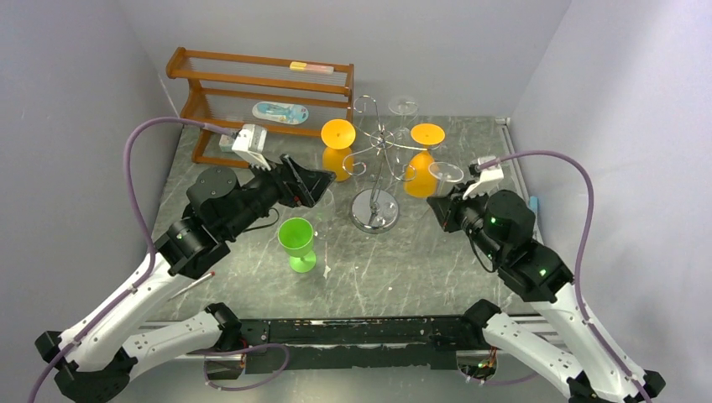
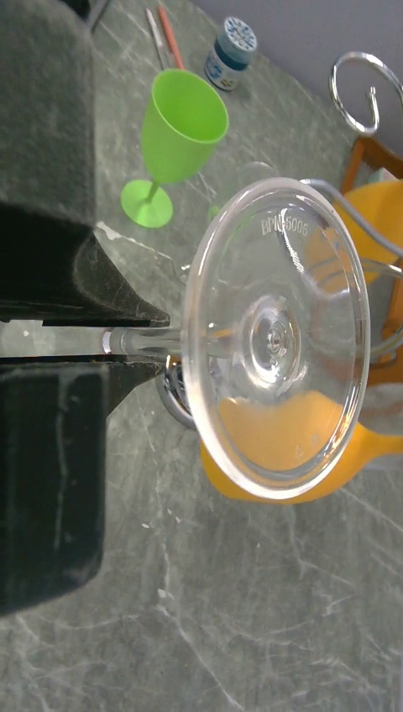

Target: Place the wine glass upside down on the wine glass rack

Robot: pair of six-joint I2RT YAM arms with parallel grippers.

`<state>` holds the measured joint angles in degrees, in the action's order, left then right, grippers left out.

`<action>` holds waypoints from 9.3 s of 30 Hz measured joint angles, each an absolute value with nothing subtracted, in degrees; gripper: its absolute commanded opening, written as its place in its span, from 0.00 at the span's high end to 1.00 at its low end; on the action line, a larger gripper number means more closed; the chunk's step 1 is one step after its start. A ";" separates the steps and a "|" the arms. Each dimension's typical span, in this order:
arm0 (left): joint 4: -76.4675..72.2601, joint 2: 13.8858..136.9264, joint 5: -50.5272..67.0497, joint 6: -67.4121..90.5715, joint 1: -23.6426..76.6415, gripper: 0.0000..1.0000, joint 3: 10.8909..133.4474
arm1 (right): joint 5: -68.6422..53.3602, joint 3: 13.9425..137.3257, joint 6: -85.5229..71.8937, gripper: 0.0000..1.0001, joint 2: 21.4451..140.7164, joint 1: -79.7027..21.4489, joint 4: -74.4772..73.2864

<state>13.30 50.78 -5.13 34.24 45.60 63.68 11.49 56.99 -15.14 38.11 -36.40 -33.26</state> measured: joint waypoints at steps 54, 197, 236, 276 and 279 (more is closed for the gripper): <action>11.81 56.55 -2.92 36.69 45.60 0.06 61.12 | -4.69 46.81 -8.43 1.00 52.58 -33.69 -5.37; -46.13 49.45 -9.26 45.87 47.83 0.95 52.40 | -6.87 62.89 -57.91 0.41 58.04 -41.32 25.80; -58.83 52.53 -6.81 53.41 47.83 0.95 49.50 | 11.00 75.96 -49.06 0.78 74.72 -53.69 42.11; 9.76 31.86 -16.38 45.36 47.86 0.06 52.40 | 6.31 72.93 -36.03 1.00 56.77 -54.76 1.43; 16.19 31.42 -17.58 43.11 47.86 0.06 54.26 | 3.73 72.12 -33.47 1.00 56.07 -54.78 -3.60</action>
<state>16.19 31.42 -17.58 43.11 47.86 54.26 3.73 72.12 -33.47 56.07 -54.78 -3.60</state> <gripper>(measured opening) 0.940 0.066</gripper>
